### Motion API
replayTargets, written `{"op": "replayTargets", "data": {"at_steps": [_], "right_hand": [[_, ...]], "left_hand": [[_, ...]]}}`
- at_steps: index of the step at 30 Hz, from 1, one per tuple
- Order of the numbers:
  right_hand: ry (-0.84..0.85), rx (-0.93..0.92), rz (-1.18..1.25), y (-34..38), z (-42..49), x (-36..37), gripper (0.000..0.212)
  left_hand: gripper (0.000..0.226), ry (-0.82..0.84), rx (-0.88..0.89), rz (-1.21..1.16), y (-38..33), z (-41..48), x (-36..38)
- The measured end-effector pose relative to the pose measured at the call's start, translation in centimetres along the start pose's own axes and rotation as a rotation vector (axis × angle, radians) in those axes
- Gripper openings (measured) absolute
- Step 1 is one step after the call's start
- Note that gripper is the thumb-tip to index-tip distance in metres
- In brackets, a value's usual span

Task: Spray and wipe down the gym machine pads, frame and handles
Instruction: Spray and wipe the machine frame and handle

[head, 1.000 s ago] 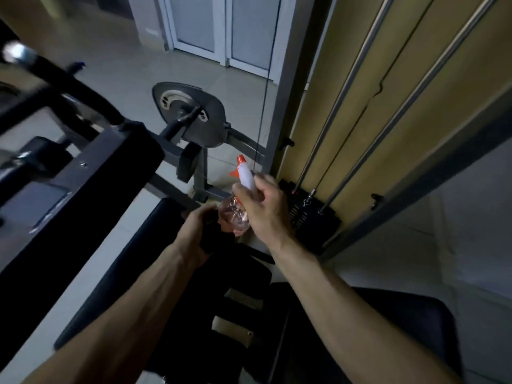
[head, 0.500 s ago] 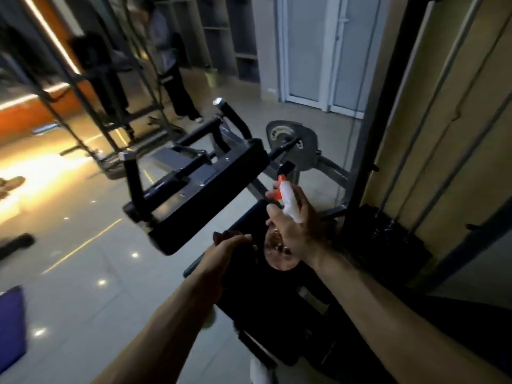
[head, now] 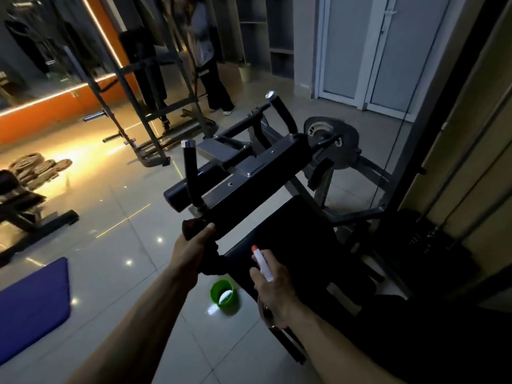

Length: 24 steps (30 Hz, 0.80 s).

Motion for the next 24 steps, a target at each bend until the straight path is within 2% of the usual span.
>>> {"op": "replayTargets", "data": {"at_steps": [3, 6, 8, 12, 14, 18, 24], "right_hand": [[-0.021, -0.029, -0.040, 0.5, 1.2, 2.7, 0.007], [-0.011, -0.080, -0.128, 1.2, 2.6, 4.8, 0.011], [-0.082, -0.050, -0.101, 1.2, 3.6, 5.0, 0.021], [-0.110, -0.014, -0.194, 1.7, 5.2, 5.8, 0.038], [-0.099, -0.005, -0.274, 1.7, 5.5, 6.0, 0.039], [-0.075, 0.021, -0.278, 0.5, 6.2, 5.8, 0.034], [-0.110, 0.023, -0.292, -1.7, 8.5, 3.4, 0.035]], "left_hand": [[0.039, -0.044, -0.007, -0.067, 0.3, 1.6, -3.4], [0.034, -0.086, 0.011, -0.102, 0.1, 3.1, -5.5], [0.031, -0.065, 0.016, -0.103, -0.1, 4.1, -5.9], [0.037, -0.010, 0.010, -0.067, -0.1, 5.6, -5.0], [0.040, -0.001, -0.003, -0.060, 0.2, 6.4, -4.6], [0.044, 0.017, -0.038, -0.053, 0.8, 7.9, -3.6], [0.037, 0.014, -0.083, -0.035, 1.1, 9.1, -0.8]]}}
Point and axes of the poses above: each hand's wrist, its own z-axis towards the middle knuckle, its own x-axis out of the palm, y = z × x, the point moved 9 cm from there along z, towards the middle knuckle, and after that the axes turned 2 degrees about z, right-handed, at the moved point
